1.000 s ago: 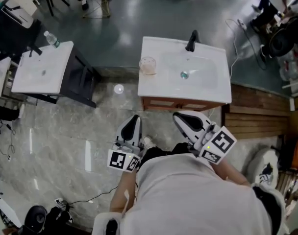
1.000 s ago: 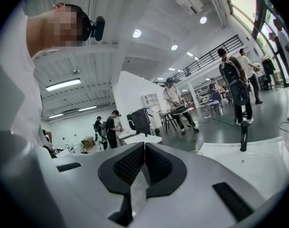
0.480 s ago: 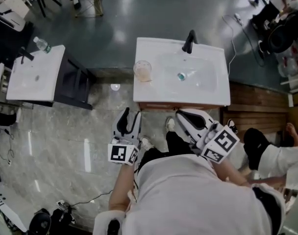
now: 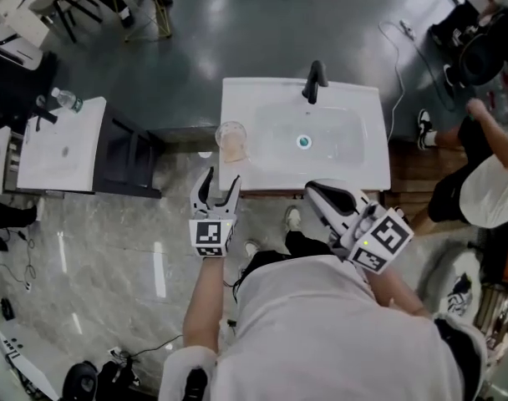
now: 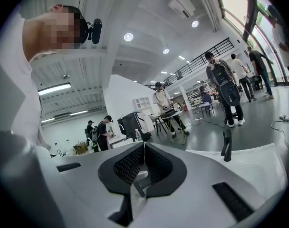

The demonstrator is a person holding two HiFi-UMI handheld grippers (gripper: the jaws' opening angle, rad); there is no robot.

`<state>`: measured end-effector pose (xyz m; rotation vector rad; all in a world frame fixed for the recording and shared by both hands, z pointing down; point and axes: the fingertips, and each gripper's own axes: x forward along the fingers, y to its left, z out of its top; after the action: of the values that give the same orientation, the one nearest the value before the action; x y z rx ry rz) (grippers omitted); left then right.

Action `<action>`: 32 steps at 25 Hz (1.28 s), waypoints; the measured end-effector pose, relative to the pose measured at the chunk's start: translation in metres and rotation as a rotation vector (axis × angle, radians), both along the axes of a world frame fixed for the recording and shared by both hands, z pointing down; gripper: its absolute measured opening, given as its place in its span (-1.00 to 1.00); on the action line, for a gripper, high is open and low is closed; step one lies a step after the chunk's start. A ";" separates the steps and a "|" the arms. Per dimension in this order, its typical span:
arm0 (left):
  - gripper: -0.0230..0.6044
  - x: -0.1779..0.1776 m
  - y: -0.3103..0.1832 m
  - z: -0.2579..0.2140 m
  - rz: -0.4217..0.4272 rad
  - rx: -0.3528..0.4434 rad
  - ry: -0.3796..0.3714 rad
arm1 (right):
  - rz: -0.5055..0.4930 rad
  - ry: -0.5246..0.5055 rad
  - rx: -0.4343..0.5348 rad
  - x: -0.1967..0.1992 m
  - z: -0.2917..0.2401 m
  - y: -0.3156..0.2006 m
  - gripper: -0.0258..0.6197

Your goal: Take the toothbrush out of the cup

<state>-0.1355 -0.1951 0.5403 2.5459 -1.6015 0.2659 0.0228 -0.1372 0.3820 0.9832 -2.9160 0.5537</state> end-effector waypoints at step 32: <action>-0.69 0.013 -0.065 0.020 0.020 0.033 -0.121 | 0.189 -0.006 -0.040 0.062 0.009 -0.012 -0.82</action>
<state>-0.1221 -0.2599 0.5607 2.6189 -1.6345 0.4059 0.0844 -0.1488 0.3908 1.2619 -2.8225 0.6196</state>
